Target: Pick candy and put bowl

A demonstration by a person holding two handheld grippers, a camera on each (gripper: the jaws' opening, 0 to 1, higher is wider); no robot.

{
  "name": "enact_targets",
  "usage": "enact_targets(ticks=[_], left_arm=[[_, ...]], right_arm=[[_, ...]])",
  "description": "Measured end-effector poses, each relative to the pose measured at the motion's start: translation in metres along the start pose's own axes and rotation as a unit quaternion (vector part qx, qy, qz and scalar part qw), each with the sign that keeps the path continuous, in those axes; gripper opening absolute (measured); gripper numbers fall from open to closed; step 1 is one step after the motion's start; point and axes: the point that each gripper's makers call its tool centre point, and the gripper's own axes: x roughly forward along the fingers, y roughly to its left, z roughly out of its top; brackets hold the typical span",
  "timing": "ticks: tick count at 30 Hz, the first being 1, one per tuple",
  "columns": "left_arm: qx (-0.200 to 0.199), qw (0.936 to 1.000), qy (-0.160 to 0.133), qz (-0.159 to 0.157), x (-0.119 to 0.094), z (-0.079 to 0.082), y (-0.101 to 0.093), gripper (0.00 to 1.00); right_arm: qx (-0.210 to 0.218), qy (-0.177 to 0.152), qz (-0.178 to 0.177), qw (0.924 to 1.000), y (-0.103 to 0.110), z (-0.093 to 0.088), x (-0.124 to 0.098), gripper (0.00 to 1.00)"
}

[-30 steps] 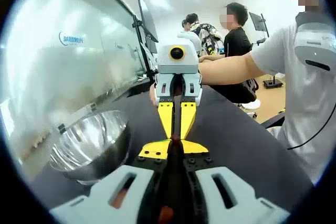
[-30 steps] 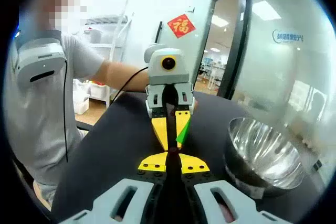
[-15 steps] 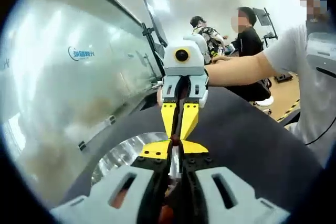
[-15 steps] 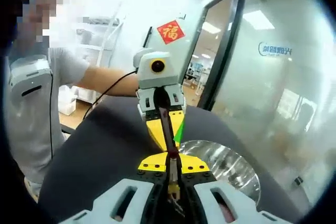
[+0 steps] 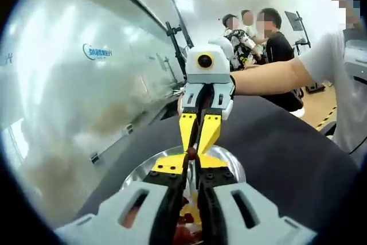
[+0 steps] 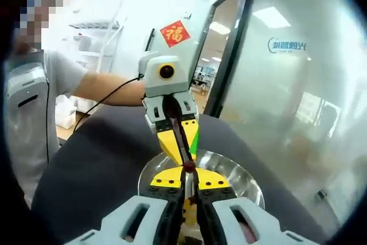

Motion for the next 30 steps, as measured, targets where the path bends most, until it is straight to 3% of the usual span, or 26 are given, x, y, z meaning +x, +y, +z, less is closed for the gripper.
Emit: enact_targets(ticks=[2, 6, 13, 21, 24, 26, 27, 30], left_arm=[[-0.004, 1.0, 0.003, 0.003, 0.001, -0.004, 0.002, 0.01], [-0.008, 0.9999, -0.002, 0.01, -0.003, -0.007, 0.008, 0.13], [-0.009, 0.9999, -0.003, 0.01, -0.01, -0.006, 0.007, 0.12], [-0.01, 0.9999, -0.001, 0.003, -0.017, -0.003, -0.004, 0.12], [-0.016, 0.9997, -0.02, -0.003, -0.028, 0.008, -0.025, 0.12], [-0.016, 0.9994, -0.031, -0.007, -0.039, 0.013, -0.048, 0.12], [0.003, 0.9989, -0.043, -0.017, -0.044, 0.015, -0.064, 0.12], [-0.002, 0.9987, -0.044, -0.025, -0.058, 0.005, -0.096, 0.12]], right_arm=[[0.003, 0.002, 0.001, 1.0, 0.0, -0.003, 0.002, 0.05], [0.002, 0.016, -0.002, 0.9999, -0.001, -0.011, 0.003, 0.15], [0.005, 0.006, -0.009, 0.9999, -0.004, -0.003, -0.004, 0.14], [0.0, 0.006, -0.005, 1.0, 0.008, 0.0, -0.008, 0.14], [-0.002, -0.004, -0.003, 1.0, 0.022, 0.002, -0.017, 0.14], [-0.006, -0.028, -0.003, 0.9996, 0.043, 0.007, -0.027, 0.14], [-0.007, -0.045, 0.004, 0.999, 0.057, 0.009, -0.033, 0.14], [0.014, -0.085, 0.025, 0.996, 0.097, 0.005, -0.05, 0.14]])
